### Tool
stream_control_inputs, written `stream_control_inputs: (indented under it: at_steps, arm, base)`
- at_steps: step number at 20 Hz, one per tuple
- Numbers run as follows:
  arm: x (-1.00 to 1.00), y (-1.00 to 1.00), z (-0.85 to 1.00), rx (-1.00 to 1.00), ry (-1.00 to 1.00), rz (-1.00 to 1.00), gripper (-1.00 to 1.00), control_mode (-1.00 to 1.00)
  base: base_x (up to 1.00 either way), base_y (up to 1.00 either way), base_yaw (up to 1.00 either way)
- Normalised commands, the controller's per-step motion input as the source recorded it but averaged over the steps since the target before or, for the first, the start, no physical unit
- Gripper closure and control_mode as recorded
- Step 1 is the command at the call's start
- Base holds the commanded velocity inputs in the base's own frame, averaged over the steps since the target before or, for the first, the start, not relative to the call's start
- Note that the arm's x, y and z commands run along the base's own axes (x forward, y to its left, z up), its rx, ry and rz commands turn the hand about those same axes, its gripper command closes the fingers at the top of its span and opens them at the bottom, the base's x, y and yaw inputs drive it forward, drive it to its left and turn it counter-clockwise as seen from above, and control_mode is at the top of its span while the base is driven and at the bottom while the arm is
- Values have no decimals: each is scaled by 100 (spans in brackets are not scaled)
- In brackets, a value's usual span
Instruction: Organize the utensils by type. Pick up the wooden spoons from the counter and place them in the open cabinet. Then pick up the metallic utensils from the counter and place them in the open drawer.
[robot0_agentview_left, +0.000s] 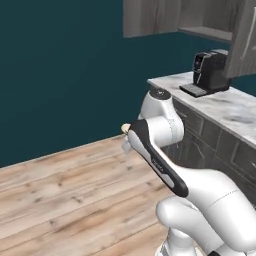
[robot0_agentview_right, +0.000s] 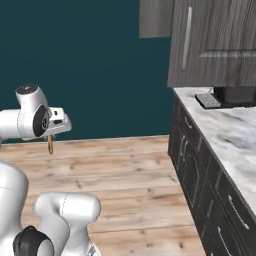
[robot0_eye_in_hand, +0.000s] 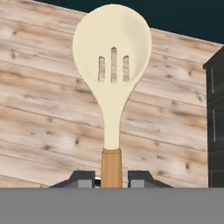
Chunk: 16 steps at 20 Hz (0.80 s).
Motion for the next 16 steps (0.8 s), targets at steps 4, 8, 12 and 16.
stream_control_inputs:
  at_steps: [4,8,12,16]
  arm:
    - [0,0,0,0,0,0,100,100]
    - [0,0,0,0,0,0,100,100]
    - [0,0,0,0,0,0,100,100]
    - [0,0,0,0,0,0,100,100]
  base:
    - [96,39,-37]
    - [76,38,-61]
    - [56,39,-81]
    - [73,41,-63]
